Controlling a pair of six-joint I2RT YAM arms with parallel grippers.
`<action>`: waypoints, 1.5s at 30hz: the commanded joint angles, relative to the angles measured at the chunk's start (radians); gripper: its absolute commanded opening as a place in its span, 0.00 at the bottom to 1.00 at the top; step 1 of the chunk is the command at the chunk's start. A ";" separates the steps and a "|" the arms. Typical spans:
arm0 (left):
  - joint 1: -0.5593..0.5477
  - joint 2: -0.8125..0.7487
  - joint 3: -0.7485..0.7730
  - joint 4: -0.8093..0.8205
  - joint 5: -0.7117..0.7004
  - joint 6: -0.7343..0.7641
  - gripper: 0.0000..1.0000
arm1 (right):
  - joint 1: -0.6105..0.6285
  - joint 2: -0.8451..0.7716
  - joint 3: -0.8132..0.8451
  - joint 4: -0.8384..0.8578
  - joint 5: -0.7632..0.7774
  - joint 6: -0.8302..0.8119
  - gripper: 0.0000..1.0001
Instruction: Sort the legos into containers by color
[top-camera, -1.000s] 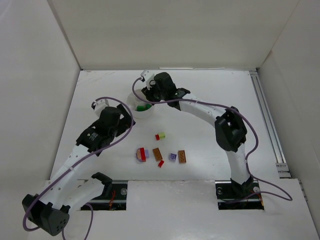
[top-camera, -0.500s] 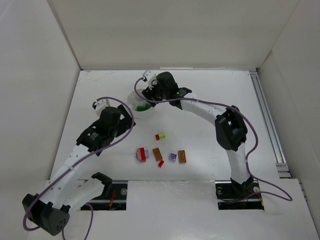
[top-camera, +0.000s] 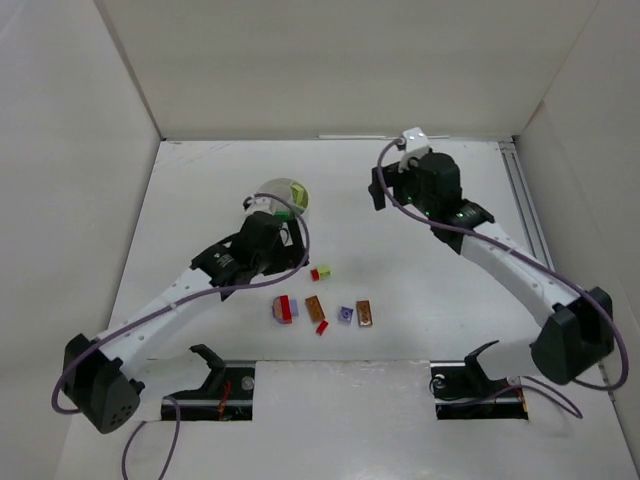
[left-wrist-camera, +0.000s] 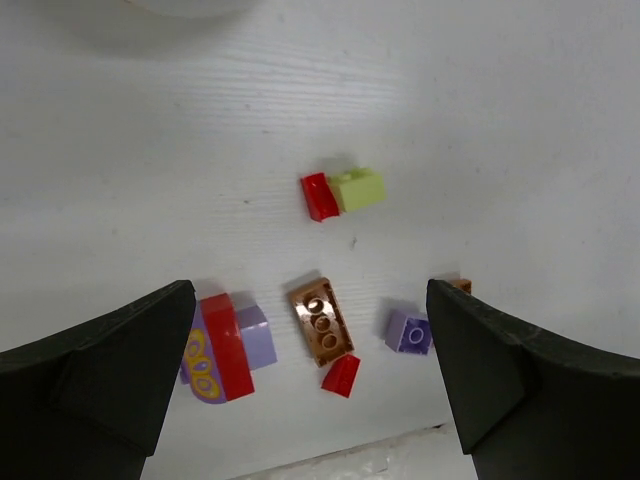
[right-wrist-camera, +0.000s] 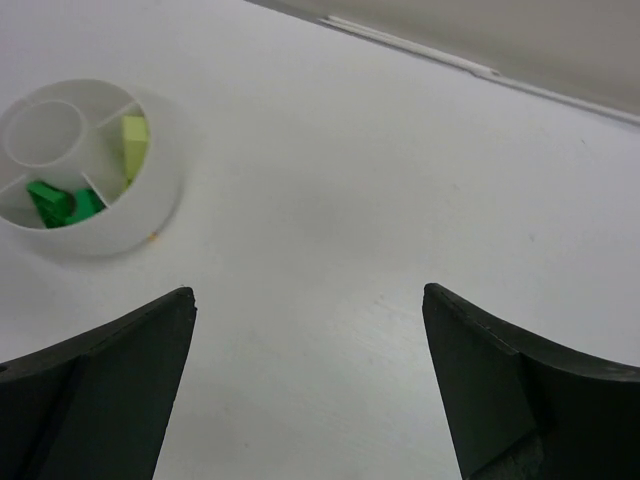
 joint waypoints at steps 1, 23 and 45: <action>-0.091 0.087 0.045 0.106 0.018 0.061 1.00 | -0.036 -0.119 -0.137 0.015 0.052 0.071 1.00; -0.179 0.609 0.209 0.220 -0.075 0.188 0.76 | -0.231 -0.371 -0.361 -0.174 0.138 0.062 1.00; -0.179 0.675 0.232 0.229 -0.072 0.156 0.34 | -0.259 -0.362 -0.361 -0.183 0.147 0.062 1.00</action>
